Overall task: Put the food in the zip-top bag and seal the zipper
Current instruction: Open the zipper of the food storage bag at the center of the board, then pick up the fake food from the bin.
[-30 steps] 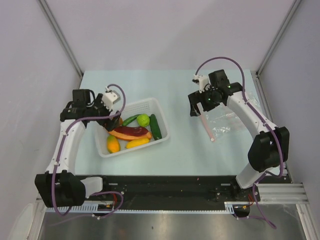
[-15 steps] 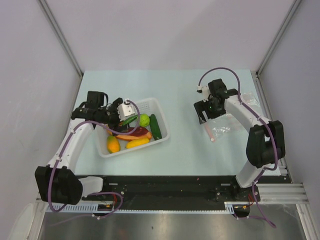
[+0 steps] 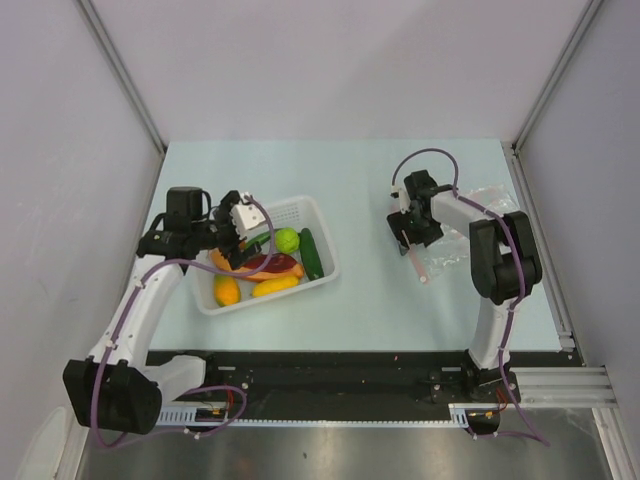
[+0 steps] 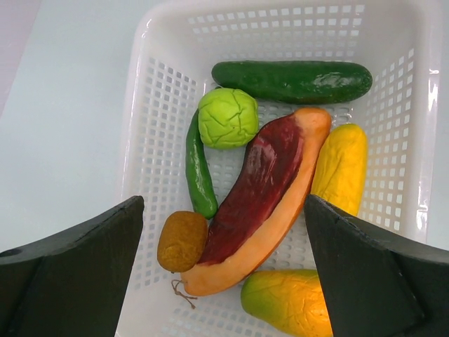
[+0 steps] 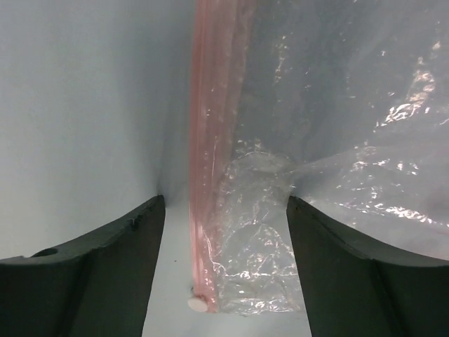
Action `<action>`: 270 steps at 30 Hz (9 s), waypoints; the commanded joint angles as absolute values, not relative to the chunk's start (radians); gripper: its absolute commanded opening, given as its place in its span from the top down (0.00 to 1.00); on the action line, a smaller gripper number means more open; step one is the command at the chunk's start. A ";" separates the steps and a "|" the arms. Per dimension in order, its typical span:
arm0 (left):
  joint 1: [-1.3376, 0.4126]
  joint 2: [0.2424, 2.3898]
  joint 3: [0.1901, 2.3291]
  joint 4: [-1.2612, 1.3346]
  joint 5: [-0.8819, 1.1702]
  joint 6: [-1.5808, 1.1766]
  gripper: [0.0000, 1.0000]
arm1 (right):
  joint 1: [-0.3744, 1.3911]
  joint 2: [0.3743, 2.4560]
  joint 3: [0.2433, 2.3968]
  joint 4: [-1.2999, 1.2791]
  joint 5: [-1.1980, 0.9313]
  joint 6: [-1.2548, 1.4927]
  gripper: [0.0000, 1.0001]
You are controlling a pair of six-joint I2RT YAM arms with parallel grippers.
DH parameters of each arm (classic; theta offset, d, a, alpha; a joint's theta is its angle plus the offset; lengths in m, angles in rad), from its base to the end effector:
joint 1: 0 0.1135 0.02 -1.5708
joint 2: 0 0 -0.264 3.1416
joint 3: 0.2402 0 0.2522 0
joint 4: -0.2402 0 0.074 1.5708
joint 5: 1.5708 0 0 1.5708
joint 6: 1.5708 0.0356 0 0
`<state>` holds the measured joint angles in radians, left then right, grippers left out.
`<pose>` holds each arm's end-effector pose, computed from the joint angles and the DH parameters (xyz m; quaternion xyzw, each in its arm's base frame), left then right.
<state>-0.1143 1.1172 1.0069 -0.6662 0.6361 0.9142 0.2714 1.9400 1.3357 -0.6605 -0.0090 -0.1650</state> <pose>0.2237 -0.0470 0.3115 0.5362 0.7031 -0.1226 0.4507 0.3698 0.1032 0.1654 -0.2146 0.9647 0.0125 0.1520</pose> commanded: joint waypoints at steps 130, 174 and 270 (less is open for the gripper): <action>-0.693 1.788 1.612 -0.506 0.370 -0.330 0.97 | 0.297 1.077 1.352 -0.933 -0.253 -0.156 1.00; -0.264 1.719 1.269 -1.008 0.315 1.560 0.00 | 0.293 1.328 1.315 -0.741 -0.390 -0.008 1.00; -0.270 1.459 1.478 -1.120 0.690 1.186 0.49 | 0.229 1.267 1.327 -0.684 -0.649 0.076 1.00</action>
